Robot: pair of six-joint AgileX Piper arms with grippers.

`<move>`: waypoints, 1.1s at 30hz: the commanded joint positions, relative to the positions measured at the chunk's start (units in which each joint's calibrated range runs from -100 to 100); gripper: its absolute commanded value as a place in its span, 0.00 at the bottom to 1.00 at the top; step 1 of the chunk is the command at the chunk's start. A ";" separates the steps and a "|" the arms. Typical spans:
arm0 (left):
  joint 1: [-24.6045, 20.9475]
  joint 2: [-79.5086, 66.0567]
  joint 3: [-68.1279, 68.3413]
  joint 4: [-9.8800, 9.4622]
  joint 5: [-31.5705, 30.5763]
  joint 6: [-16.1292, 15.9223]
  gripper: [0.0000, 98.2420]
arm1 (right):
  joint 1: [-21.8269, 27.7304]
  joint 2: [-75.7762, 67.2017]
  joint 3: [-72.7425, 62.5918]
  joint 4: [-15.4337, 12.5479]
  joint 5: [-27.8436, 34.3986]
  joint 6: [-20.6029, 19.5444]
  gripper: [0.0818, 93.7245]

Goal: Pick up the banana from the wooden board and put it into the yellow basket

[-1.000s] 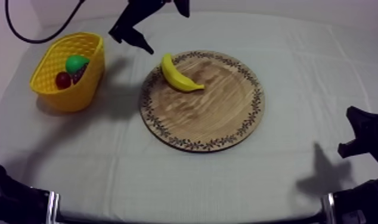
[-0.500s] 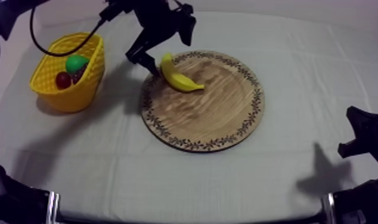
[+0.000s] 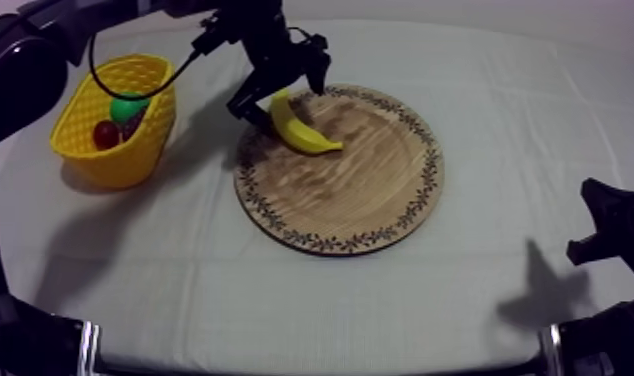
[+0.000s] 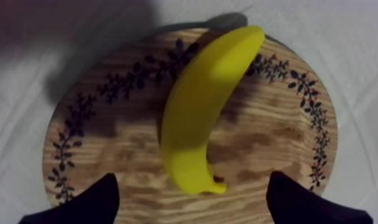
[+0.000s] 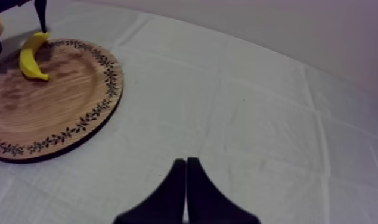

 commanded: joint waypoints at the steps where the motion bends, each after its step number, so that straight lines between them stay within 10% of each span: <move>1: -0.15 1.07 -0.08 0.25 -0.83 -0.53 0.92 | 0.00 0.00 0.05 -0.02 -0.03 -0.01 0.00; 21: -1.39 9.87 -7.04 0.96 -2.49 -3.96 0.83 | 0.00 0.00 0.05 -0.02 -0.03 -0.01 0.00; 33: -1.66 9.74 -4.76 1.33 -3.02 -5.64 0.28 | 0.00 0.00 0.05 -0.02 -0.03 -0.01 0.00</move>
